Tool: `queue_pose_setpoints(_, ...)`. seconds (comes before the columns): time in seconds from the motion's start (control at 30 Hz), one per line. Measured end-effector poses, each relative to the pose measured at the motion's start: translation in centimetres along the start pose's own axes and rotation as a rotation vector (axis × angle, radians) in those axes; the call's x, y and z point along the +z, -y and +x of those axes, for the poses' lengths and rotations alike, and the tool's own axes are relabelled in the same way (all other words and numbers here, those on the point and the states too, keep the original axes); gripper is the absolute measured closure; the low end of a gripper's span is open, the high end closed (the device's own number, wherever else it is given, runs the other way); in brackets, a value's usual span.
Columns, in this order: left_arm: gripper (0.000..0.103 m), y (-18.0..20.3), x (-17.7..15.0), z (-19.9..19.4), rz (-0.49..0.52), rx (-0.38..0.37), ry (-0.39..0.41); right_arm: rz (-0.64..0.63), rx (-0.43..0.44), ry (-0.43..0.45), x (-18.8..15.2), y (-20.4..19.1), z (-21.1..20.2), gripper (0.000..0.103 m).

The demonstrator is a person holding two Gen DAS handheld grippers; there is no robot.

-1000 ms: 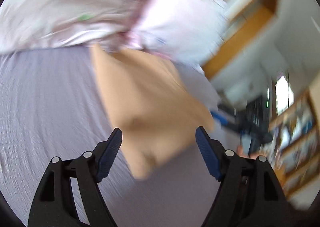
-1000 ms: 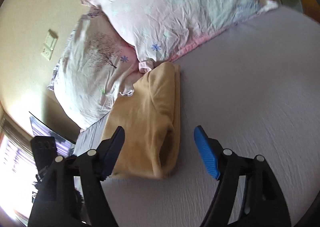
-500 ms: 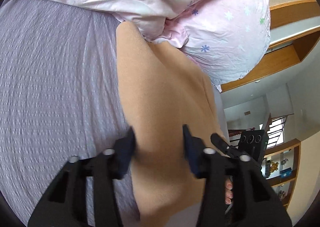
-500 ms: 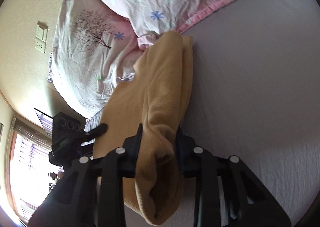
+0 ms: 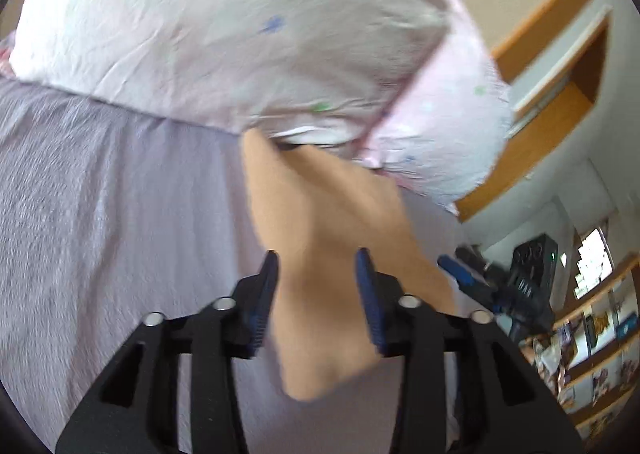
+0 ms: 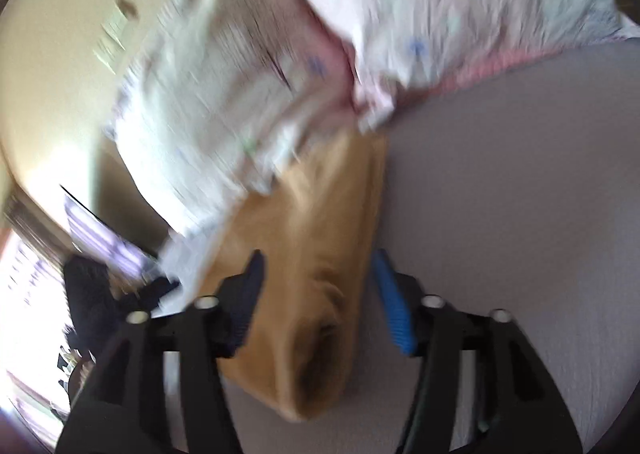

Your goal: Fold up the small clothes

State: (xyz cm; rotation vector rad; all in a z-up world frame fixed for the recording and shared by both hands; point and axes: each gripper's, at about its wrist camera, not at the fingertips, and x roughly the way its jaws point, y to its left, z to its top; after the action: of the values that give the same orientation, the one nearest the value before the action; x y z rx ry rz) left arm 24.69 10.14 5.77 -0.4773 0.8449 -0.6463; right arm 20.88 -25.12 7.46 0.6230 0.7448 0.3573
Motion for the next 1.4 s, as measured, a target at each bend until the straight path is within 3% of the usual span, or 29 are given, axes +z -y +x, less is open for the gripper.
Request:
queue_pose_setpoints(0.03,0.039,1.0,-0.5,-0.2,0.025,-0.026,-0.001,0.000,0.056,0.012,0.0,-0.6,-0.7,0.030)
queue_pose_setpoints(0.1,0.037,3.5,-1.9,0.6,0.089,-0.063,-0.046,0.001,0.198,-0.038,-0.4,-2.2,-0.5,0.027)
queue_pose_setpoints(0.2,0.031,6.1,-3.8,4.3,0.164,-0.012,-0.141,0.009,0.234,-0.135,-1.7,-3.3,1.8,0.022)
queue_pose_setpoints(0.3,0.028,6.7,-5.6,7.5,0.240,0.124,-0.207,0.062,0.092,-0.205,-2.7,-1.7,4.9,0.022)
queue_pose_setpoints(0.37,0.028,6.8,-6.4,7.2,0.285,0.159,-0.193,0.114,0.127,-0.200,-3.1,-0.6,5.0,0.022)
queue_pose_setpoints(0.43,0.027,6.8,-6.9,5.8,0.298,0.166,-0.183,0.081,0.096,-0.181,-2.9,-1.4,3.5,0.019)
queue_pose_setpoints(0.5,0.014,6.2,-7.5,3.2,0.300,0.207,-0.149,-0.011,0.060,-0.110,-3.2,-2.7,0.7,0.005)
queue_pose_setpoints(0.53,0.003,6.1,-7.4,2.5,0.304,0.252,-0.124,-0.058,0.034,-0.075,-3.5,-3.4,-0.2,0.002)
queue_pose_setpoints(0.6,0.001,5.5,-7.9,0.9,0.313,0.369,-0.074,-0.158,-0.075,-0.010,-4.7,-4.8,-2.4,0.002)
queue_pose_setpoints(0.67,0.001,4.7,-8.4,0.5,0.307,0.443,-0.073,-0.234,-0.251,-0.013,-6.0,-5.3,-2.8,0.002)
queue_pose_setpoints(0.73,0.001,3.9,-8.6,0.6,0.291,0.470,-0.090,-0.291,-0.365,-0.053,-7.5,-5.6,-1.6,0.002)
queue_pose_setpoints(0.9,0.001,2.3,-9.0,2.0,0.259,0.541,-0.155,-0.348,-0.421,-0.136,-10.6,-4.7,0.9,0.002)
queue_pose_setpoints(1.13,0.001,2.7,-9.8,2.9,0.318,0.597,-0.175,-0.400,-0.489,-0.208,-12.8,-5.1,2.8,0.002)
queue_pose_setpoints(1.27,0.001,2.6,-9.7,3.0,0.320,0.596,-0.171,-0.434,-0.552,-0.236,-13.3,-5.3,3.5,0.002)
queue_pose_setpoints(1.4,0.001,2.6,-9.7,3.0,0.322,0.595,-0.172,-0.437,-0.557,-0.234,-13.5,-5.4,3.6,0.002)
